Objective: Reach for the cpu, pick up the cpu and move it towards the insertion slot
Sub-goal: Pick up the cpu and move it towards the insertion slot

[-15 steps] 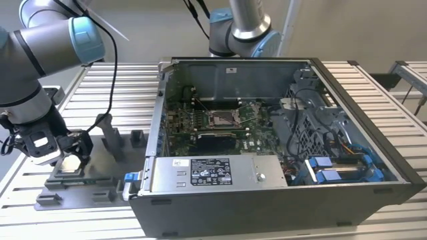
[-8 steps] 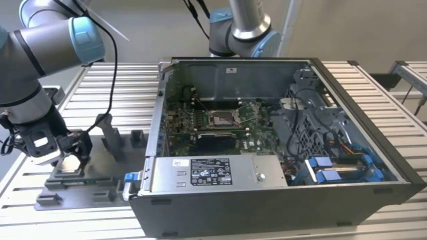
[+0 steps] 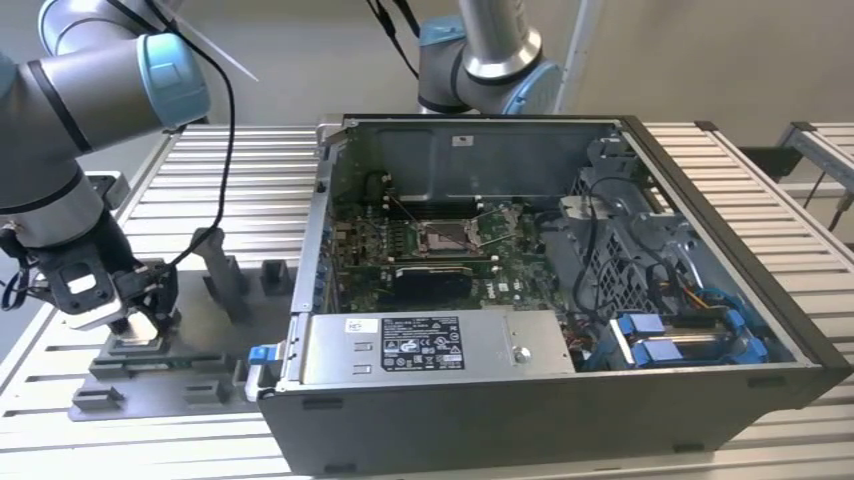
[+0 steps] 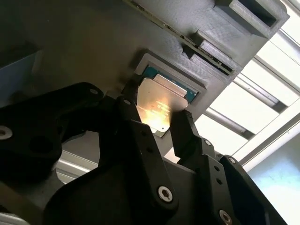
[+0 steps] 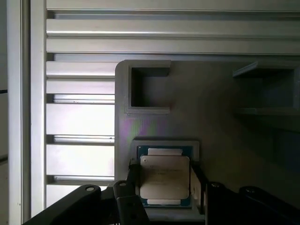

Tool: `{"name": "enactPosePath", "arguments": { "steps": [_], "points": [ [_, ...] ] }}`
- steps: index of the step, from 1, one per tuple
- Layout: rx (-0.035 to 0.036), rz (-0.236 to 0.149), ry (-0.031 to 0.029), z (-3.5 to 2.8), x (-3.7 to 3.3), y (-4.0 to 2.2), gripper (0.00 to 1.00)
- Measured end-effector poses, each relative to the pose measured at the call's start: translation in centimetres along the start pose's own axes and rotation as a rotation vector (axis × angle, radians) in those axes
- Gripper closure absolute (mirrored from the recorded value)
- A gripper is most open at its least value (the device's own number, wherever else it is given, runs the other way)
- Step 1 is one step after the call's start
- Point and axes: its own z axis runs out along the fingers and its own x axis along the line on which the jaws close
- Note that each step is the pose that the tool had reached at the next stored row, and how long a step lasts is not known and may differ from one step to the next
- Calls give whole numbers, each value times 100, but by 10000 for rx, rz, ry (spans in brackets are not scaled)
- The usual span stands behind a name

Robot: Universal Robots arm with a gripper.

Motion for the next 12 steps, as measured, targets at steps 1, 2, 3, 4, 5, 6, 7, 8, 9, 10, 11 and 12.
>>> {"name": "enactPosePath", "arguments": {
  "steps": [1, 2, 3, 4, 5, 6, 7, 8, 9, 10, 11, 12],
  "points": [
    [0, 0, -1, 0, 0, 0, 100],
    [-1, 0, -1, 1, 0, 0, 100],
    [-1, 0, -1, 1, 0, 0, 100],
    [0, 0, -1, 1, 0, 0, 100],
    [0, 0, -1, 1, 0, 0, 100],
    [-1, 0, -1, 1, 0, 0, 100],
    [-1, 0, -1, 1, 0, 0, 100],
    [-1, 0, -1, 1, 0, 0, 100],
    [-1, 0, -2, -1, 0, 0, 100],
    [-6, 0, -8, -12, -1, 1, 100],
    [-4, 0, -6, -37, -1, 2, 100],
    [-1, 0, -1, -71, 0, 3, 100]
  ]
}}
